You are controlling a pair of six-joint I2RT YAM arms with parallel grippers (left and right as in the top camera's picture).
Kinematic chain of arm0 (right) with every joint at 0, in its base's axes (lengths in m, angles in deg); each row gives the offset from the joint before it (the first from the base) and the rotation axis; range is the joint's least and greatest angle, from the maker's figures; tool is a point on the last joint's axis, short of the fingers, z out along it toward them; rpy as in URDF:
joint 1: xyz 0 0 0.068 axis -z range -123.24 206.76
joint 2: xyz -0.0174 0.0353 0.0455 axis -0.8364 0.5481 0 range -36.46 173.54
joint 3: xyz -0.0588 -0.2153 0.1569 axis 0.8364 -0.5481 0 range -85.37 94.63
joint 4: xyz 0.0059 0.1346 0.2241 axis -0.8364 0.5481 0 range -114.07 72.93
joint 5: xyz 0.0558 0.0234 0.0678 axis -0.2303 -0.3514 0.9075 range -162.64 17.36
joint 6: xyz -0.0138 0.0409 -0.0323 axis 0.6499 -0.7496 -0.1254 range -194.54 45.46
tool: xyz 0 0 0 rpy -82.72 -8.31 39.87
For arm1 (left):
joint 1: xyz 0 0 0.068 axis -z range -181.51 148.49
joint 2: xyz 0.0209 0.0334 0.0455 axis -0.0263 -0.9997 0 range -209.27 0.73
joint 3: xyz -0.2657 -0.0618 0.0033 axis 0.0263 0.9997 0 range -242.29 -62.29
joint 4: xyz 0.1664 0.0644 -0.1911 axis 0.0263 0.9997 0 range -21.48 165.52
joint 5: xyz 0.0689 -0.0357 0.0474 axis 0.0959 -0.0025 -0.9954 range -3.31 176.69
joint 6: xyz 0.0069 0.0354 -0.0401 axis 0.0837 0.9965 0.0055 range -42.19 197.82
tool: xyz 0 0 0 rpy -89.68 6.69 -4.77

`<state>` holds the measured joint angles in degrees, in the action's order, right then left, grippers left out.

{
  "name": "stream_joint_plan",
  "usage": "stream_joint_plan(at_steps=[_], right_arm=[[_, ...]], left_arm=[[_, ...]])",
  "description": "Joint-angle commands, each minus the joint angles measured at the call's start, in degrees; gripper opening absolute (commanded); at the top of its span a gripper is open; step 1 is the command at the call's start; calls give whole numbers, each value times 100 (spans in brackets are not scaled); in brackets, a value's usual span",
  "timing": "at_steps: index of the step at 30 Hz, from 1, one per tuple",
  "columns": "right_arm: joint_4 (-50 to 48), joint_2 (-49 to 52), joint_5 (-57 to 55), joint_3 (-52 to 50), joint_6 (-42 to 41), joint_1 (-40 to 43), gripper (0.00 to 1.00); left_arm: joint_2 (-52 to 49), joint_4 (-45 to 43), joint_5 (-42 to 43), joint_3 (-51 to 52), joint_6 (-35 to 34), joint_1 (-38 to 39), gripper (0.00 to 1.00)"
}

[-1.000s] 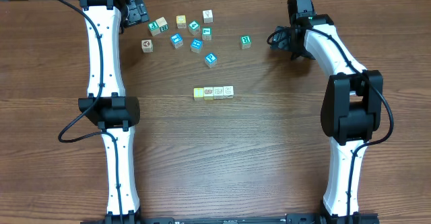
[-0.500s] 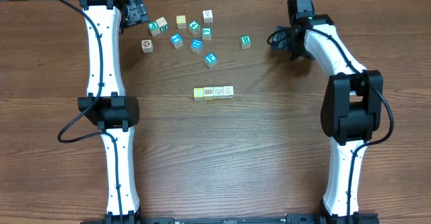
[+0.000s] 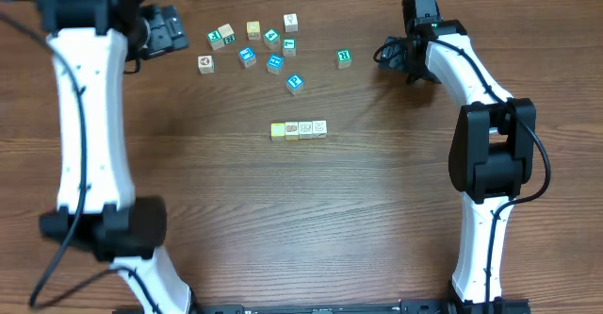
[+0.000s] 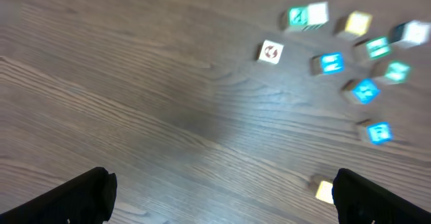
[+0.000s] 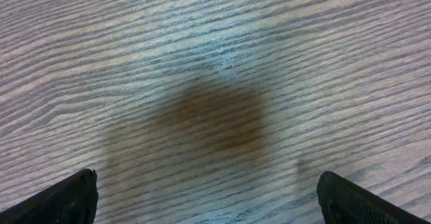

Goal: Form a horizontal line

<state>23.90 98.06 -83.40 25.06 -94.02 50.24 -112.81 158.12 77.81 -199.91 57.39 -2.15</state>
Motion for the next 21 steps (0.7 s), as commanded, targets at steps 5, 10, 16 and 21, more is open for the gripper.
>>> stream_joint_plan(at_steps=[5,10,16,21], right_arm=[[-35,-79,-35,13,4,-11,100],[-35,-79,-35,13,4,-11,100],[-35,-79,-35,13,4,-11,100],[-35,-79,-35,13,4,-11,100]], left_arm=[[782,-7,-52,74,70,-9,100],[748,-13,-59,74,72,-9,100],[761,42,225,94,68,-9,100],[1040,-415,579,702,72,4,100]])
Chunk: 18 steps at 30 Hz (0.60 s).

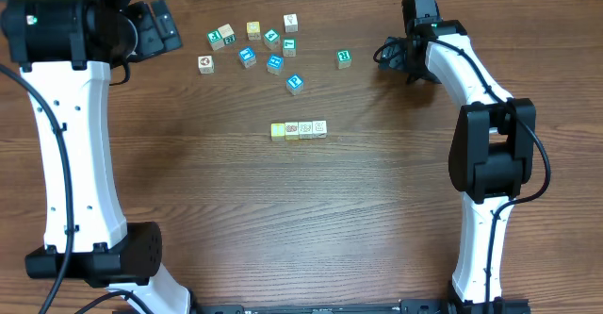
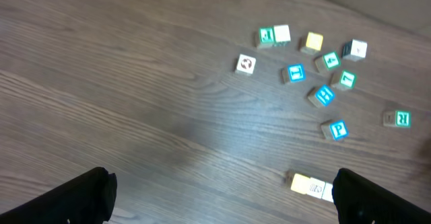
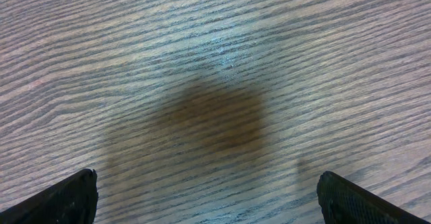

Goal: Form a horizontal line

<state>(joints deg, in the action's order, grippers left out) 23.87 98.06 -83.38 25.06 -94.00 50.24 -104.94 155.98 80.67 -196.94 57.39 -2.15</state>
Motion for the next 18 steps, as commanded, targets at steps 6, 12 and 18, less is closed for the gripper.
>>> stream_joint_plan(at_steps=[6,12,18], right_arm=[[-33,-79,-37,13,2,-11,100],[-33,-79,-37,13,2,-11,100],[-33,-79,-37,13,2,-11,100]], left_arm=[[1373,-2017,422,2828,72,70,100],[2205,-3460,461,5042,70,68,100],[2765,-5480,570,7405,44,68,100]])
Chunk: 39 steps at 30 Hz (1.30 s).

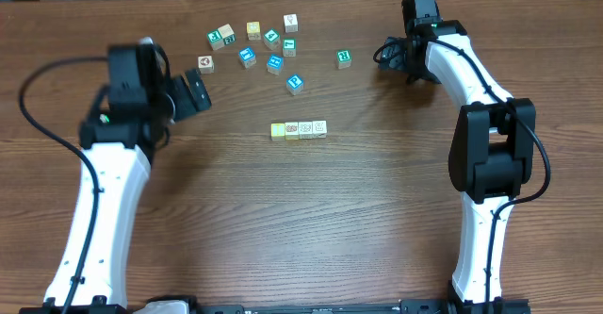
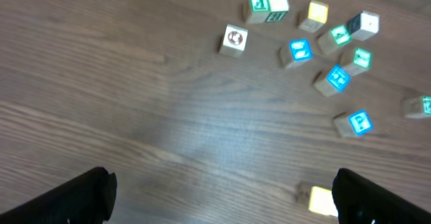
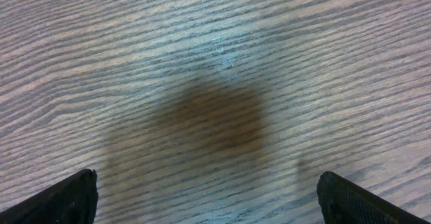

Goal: Form a horizontal line

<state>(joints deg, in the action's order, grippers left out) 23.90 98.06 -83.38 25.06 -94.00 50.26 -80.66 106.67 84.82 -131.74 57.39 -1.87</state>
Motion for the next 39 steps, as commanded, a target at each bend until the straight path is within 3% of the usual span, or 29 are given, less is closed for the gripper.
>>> stream_joint_plan(at_steps=[1,8,16,29,36,39], right_arm=[[-35,-79,-37,13,2,-13,100],[-35,-79,-37,13,2,-13,100],[-35,-79,-37,13,2,-13,100],[-35,-79,-37,13,2,-13,100],[-35,-79,-37,13,2,-13,100],[-35,-79,-37,13,2,-13,100]], left_arm=[[413,-883,173,1207,24,39,100],[909,-2929,195,2918,4,39,100],[1316,-4623,192,4570,4,39,100],[1878,-5058,-264,5823,31,26,100],[2332,-6398,-258,6924,26,26,100],[2662,-6037,-256,6920,111,-17,100]])
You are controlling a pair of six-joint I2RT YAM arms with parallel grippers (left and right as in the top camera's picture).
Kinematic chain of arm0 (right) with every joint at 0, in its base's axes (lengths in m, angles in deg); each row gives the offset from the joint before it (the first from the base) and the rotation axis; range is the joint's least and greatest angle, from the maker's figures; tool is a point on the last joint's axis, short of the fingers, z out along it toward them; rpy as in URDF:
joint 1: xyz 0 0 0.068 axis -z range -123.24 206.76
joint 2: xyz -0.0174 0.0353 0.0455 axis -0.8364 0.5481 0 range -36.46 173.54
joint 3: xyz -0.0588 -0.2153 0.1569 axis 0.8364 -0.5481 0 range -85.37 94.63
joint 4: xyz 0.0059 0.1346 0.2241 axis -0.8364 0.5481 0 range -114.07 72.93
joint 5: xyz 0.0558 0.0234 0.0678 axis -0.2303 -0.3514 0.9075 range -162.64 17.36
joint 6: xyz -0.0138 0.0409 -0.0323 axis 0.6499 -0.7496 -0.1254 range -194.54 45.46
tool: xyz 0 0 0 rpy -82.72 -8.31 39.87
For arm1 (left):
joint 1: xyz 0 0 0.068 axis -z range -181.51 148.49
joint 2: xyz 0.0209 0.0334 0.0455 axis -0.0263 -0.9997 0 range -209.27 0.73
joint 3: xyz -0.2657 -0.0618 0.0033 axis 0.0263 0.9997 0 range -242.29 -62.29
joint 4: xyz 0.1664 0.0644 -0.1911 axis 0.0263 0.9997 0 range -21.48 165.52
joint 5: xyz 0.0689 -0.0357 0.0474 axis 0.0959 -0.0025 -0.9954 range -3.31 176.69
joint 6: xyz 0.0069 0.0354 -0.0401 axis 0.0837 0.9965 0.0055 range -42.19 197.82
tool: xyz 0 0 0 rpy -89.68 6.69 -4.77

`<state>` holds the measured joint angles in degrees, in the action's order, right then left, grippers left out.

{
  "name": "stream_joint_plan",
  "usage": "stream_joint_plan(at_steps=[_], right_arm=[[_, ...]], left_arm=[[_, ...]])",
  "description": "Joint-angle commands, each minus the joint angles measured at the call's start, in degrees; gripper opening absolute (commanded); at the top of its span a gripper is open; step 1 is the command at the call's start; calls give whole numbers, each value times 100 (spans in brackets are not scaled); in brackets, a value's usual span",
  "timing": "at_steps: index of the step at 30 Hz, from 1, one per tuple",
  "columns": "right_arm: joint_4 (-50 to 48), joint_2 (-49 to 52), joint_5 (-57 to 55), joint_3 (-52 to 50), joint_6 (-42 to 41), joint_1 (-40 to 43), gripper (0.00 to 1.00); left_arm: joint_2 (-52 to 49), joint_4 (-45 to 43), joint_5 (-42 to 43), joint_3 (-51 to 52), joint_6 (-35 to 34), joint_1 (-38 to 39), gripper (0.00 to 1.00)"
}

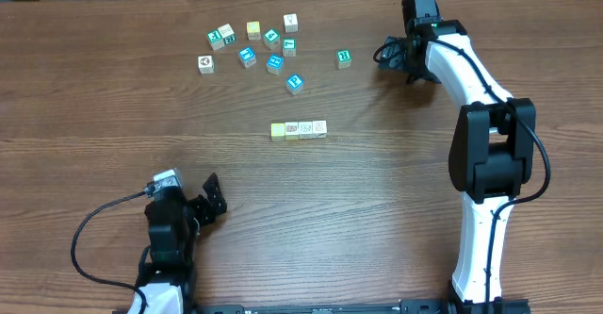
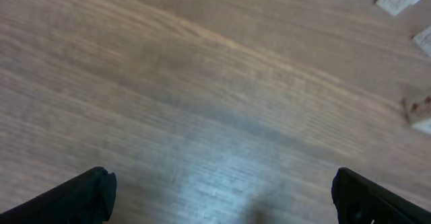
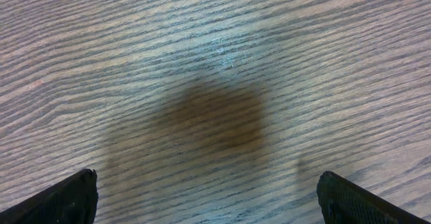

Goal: Form a horizontal line

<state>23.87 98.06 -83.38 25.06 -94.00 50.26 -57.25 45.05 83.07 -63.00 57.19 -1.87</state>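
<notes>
A short row of small cubes (image 1: 299,129), yellow at its left end, lies side by side at the table's middle. Several loose cubes (image 1: 271,62) in blue, green, white and yellow lie scattered behind it, one green cube (image 1: 344,58) off to the right. My left gripper (image 1: 211,201) is open near the front left, far from the cubes; its wrist view shows blurred bare wood between the fingertips (image 2: 87,194). My right gripper (image 1: 388,55) rests open at the back right over bare wood, fingertips (image 3: 67,197) wide apart.
The wooden table (image 1: 377,210) stretches between the row and the front edge. The left arm is folded low at the front left. The right arm runs along the right side from front to back.
My left arm has dropped from the left middle, near the loose cubes, to the front left by its base. The cubes and the right arm have not moved.
My left gripper stood open at the back left beside the scattered cubes, then slightly further left, then lower at the left middle, and now down at the front left. The row and the right arm stayed as they were throughout.
</notes>
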Motion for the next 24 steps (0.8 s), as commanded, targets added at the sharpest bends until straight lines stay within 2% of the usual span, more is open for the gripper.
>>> stream_joint_plan(at_steps=[1,7,12,19,24], right_arm=[[-33,-79,-37,13,2,-13,100],[-33,-79,-37,13,2,-13,100],[-33,-79,-37,13,2,-13,100],[-33,-79,-37,13,2,-13,100],[-33,-79,-37,13,2,-13,100]], left_arm=[[498,306,-87,46,138,-17,100],[1762,1504,-149,46,581,-15,100],[3071,2656,-229,46,649,-13,100],[5007,2771,-125,44,1587,431,100],[5727,2778,-122,44,1683,570,100]])
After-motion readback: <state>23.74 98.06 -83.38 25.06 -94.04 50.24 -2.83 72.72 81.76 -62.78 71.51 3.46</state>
